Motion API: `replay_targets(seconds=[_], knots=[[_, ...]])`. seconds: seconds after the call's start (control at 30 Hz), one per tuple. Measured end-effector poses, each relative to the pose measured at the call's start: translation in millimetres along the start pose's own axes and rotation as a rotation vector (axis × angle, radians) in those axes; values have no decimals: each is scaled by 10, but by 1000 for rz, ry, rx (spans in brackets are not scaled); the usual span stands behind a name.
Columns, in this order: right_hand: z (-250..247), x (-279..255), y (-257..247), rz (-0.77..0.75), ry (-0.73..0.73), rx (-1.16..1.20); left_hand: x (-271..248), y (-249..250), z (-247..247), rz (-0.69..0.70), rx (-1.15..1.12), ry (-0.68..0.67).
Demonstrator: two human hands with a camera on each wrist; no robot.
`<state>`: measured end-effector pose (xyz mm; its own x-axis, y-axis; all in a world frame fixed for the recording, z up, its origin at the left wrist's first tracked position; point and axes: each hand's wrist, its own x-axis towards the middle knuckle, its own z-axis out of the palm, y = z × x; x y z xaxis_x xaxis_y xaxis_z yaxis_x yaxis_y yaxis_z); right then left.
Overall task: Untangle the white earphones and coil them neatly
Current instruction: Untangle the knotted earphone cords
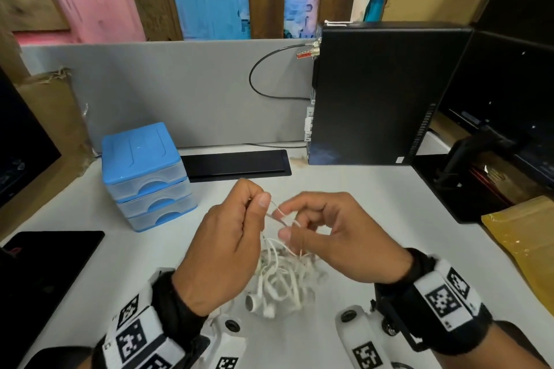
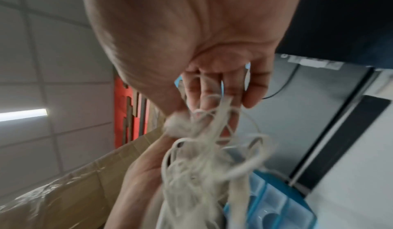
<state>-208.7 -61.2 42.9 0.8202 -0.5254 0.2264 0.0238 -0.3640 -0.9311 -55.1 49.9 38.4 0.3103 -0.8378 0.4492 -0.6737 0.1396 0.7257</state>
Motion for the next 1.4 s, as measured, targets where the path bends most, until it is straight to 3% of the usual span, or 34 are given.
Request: replay_targets(seconds=[0.13,0.27,0.4,0.5,0.6,0.73,0.87,0.93,1.0,1.1,1.17,1.23,1.3,1.4], knots=[[1,25,105,39,0,72,49,18,-27,-3,-35,35],[-27,57,102,3,42,-43,29,58,-44,22,-31,-130],[-254,130,174,-81,435,-328,-2,-28,-36,4,39,-326],[-572,156,151,55,608,-122,13,-80,-61,-5,85,-345],[-647,138,11,238,544,286,50,-62,-60,-18,71,-279],[-488,114,-123,21,428,620,78,-62,-31,-23,56,-249],[-313,78,-136,5,219,729,69,-92,-32,-48,-10,-237],[-279,96,-110,-14,250,754,65,-102,-36,-58,-29,-225],[-309,118,-14,-31,430,440,70,-122,-38,-74,-60,-202],[-366,117,134,-25,658,-334,91,-161,-48,-96,-88,-163],[-382,116,155,7,695,-421,101,-171,-53,-115,-85,-152],[-362,132,103,68,601,-139,103,-178,-50,-149,-95,-168],[-307,106,-33,177,382,202,101,-172,-40,-196,-122,-204],[-266,62,-140,227,134,463,121,-159,-18,-286,-196,-242]])
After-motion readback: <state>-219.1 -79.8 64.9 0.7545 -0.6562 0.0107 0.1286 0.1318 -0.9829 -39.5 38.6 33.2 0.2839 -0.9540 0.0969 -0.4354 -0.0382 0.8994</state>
